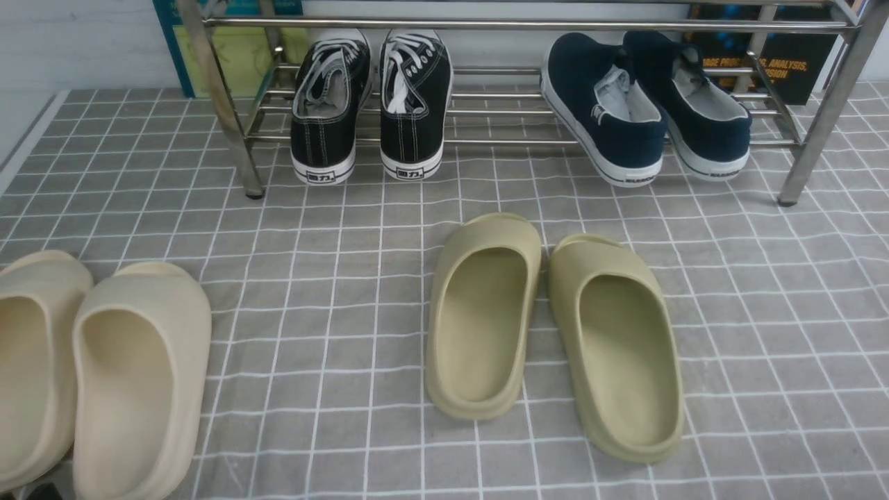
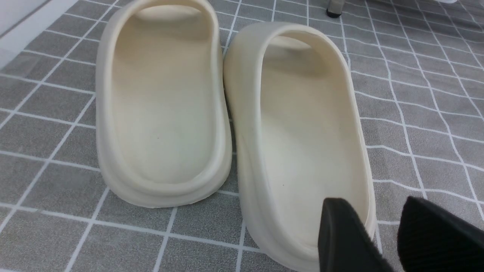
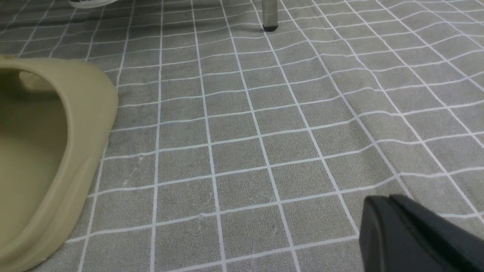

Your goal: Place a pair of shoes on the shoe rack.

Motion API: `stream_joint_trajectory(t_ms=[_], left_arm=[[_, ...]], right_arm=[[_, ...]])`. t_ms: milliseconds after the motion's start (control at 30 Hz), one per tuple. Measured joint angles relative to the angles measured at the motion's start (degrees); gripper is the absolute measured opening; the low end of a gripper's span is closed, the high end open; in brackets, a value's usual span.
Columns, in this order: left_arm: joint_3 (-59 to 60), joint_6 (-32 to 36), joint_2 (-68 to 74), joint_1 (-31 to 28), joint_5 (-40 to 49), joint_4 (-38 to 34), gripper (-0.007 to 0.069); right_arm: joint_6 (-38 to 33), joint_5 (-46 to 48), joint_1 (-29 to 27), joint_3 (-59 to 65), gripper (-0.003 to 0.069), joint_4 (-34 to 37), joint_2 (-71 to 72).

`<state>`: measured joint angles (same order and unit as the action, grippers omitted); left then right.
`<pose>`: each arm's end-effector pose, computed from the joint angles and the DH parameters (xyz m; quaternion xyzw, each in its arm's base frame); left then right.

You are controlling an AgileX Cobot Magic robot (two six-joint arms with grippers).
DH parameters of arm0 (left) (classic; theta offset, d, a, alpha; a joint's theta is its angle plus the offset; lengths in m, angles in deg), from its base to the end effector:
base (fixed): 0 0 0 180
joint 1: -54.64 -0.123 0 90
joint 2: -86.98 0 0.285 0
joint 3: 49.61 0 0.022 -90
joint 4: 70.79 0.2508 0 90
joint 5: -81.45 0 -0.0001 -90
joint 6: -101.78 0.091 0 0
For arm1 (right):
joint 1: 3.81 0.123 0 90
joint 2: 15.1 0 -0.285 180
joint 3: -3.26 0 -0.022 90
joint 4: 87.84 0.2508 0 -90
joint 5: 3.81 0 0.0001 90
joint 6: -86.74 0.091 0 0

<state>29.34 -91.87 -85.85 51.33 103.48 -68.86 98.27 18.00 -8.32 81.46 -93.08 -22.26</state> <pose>0.0523 0.0042 0.1691 -0.1106 0.8021 -0.0386 0.5855 0.0519 -0.0072 0.1739 0.0883 0.7994 -0.0025 0.5943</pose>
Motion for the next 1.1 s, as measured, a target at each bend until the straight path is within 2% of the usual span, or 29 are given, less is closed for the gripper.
stream_joint_trajectory(t_ms=[1100], left_arm=[[0.0,0.0,0.0,0.0,0.0,0.0,0.0239]], right_arm=[[0.0,0.0,0.0,0.0,0.0079,0.0,0.0]])
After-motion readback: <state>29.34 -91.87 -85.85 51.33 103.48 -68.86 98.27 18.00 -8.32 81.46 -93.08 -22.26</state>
